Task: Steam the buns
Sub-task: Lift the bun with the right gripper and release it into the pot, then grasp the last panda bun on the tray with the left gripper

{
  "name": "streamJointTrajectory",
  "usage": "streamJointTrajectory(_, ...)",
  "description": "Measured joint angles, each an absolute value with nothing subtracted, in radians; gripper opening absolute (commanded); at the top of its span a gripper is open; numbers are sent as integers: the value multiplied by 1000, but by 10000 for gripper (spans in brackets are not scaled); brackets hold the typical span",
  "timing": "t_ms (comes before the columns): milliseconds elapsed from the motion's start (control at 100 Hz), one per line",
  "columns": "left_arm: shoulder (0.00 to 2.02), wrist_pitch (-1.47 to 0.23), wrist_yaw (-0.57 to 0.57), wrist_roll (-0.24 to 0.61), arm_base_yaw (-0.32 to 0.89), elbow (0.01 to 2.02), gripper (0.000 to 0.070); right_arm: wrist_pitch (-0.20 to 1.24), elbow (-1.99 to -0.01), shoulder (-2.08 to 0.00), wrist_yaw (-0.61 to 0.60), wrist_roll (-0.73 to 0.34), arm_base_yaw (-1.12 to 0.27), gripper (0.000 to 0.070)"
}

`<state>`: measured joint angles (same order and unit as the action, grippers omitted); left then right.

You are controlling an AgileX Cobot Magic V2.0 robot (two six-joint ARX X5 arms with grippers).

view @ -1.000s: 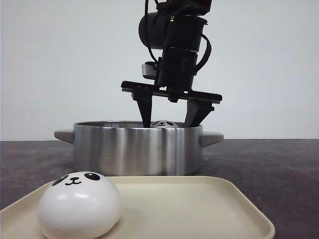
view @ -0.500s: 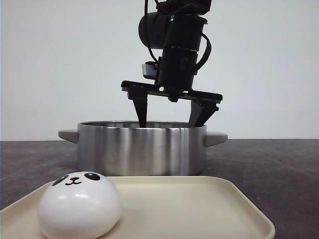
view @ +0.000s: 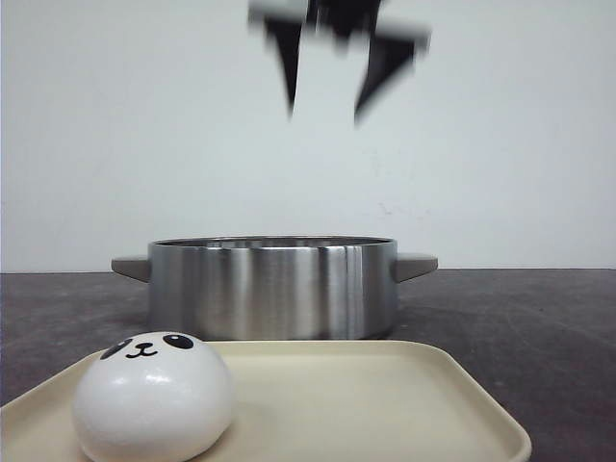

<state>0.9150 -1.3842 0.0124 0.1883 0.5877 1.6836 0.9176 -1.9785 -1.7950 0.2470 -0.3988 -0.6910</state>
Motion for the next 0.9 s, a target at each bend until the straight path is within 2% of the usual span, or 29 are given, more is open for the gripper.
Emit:
streamJointTrajectory(50, 915, -1374, -18, 208, 588, 1617, 672, 912, -1984, -1718, 285, -373, -714, 4)
streamJointTrajectory(60, 915, -1370, -26, 212, 588, 1603, 672, 912, -1984, -1702, 294, -368, -719, 0)
streamJointTrajectory(220, 923, -1229, -187, 281, 596, 1362, 672, 942, -1986, -1501, 400, -272, -803, 5)
streamJointTrajectory(320, 931, -1137, -239, 331, 619, 1209, 672, 1014, -1986, -1409, 452, -237, -846, 4)
streamJointTrajectory(590, 993, -937, -242, 453, 745, 906, 672, 1232, -1985, -1240, 591, -222, -877, 5)
streamJointTrajectory(750, 1086, -813, -212, 487, 845, 883, 672, 1274, -1985, -1205, 603, -229, -877, 4)
streamJointTrajectory(900, 1199, -766, -160, 537, 875, 883, 672, 1285, -1985, -1190, 603, -237, -877, 5)
